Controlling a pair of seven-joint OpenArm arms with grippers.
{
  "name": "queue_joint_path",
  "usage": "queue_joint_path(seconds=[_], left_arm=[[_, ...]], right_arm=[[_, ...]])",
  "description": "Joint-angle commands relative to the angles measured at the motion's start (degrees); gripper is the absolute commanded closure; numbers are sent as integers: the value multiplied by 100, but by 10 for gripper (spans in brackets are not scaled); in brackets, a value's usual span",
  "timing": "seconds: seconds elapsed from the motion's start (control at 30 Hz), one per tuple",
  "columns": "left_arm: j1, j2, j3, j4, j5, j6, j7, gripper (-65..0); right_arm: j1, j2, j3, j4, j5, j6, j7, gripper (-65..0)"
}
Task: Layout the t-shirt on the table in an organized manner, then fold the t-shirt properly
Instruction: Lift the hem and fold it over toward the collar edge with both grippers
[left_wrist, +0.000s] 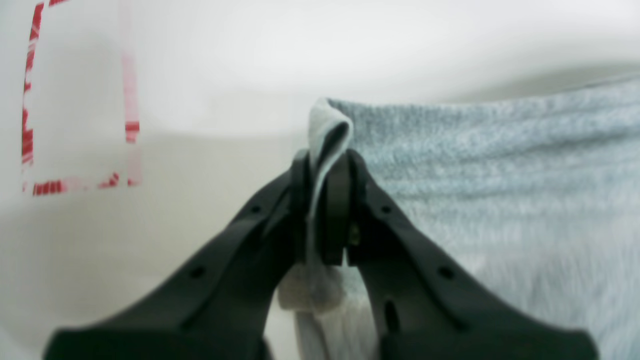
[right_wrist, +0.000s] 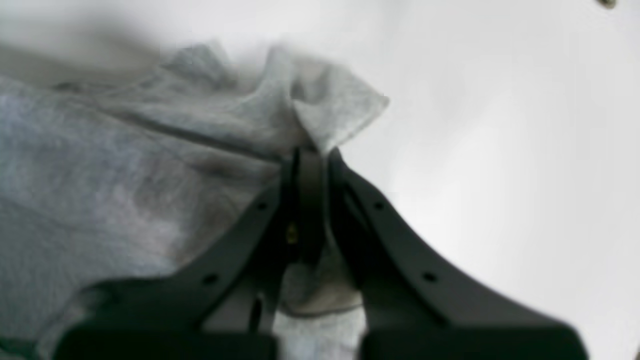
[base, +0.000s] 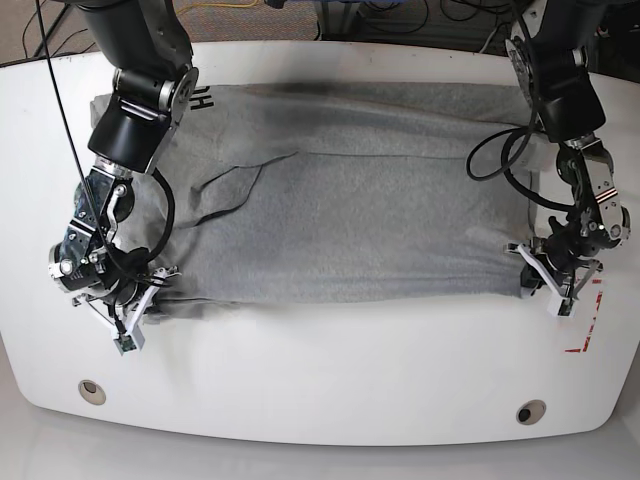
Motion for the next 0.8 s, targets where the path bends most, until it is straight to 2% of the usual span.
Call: queue_joint_path(seconds=[0.0, 0.17, 0.3, 0.4, 0.77], left_arm=[[-53, -115, -15, 256, -23, 29, -17, -24], [150, -115, -15, 546, -23, -51, 115, -24], [361, -115, -15, 748, -23, -393, 115, -24], [484, -115, -15, 801, -14, -499, 115, -24], [976, -255, -217, 871, -14, -534, 115, -24]], right_arm=[[89, 94, 4, 393, 16, -38, -59, 0], [-131, 94, 4, 973, 16, -38, -464, 0], [-421, 85, 4, 1483, 16, -38, -754, 0], [-606, 85, 4, 1773, 16, -38, -930, 0], [-1371, 68, 30, 2898, 25, -38, -1466, 0]])
